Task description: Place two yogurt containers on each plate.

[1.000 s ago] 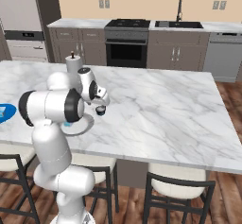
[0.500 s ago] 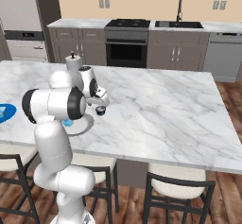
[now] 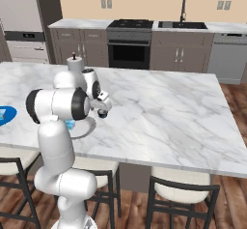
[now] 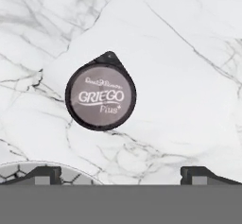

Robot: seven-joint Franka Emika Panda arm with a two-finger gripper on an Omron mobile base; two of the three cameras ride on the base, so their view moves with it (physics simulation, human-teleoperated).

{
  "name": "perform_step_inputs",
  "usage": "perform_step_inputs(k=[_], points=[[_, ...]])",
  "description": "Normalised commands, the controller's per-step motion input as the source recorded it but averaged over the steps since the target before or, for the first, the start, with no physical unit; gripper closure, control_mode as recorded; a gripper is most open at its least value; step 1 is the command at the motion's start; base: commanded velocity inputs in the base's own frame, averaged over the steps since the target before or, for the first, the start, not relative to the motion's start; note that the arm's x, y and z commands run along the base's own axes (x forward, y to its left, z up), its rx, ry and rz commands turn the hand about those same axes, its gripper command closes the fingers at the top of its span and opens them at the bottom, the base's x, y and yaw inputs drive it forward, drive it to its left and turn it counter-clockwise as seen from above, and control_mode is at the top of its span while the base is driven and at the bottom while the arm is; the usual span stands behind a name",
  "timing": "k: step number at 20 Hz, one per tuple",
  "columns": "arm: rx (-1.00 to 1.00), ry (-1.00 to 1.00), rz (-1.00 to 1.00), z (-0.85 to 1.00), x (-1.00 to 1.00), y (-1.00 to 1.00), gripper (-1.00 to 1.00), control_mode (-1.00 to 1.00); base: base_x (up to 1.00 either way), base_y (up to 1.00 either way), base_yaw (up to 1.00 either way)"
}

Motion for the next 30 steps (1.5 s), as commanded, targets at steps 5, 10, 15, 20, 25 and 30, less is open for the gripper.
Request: perform_step_inputs(k=[5,10,15,20,25,30], points=[[0.01,0.05,-0.02,-0.13,0.04,0.0,-1.0,-1.0,0.0,0.0,0.0],[0.01,0.03,-0.01,-0.09,0.0,0.0,-1.0,-1.0,0.0,0.0,0.0],[0.01,0.01,0.0,-0.08,0.06,0.0,-1.0,-1.0,0.0,0.0,0.0],[0.0,0.0,0.0,-0.09,0.09,0.0,-1.0,-1.0,0.0,0.0,0.0],[0.0,0.0,0.0,-0.04,0.07,-0.01,-1.0,-1.0,0.0,0.0,0.0],[0.0,0.0,0.0,-0.04,0.1,-0.01,-1.0,-1.0,0.0,0.0,0.0]])
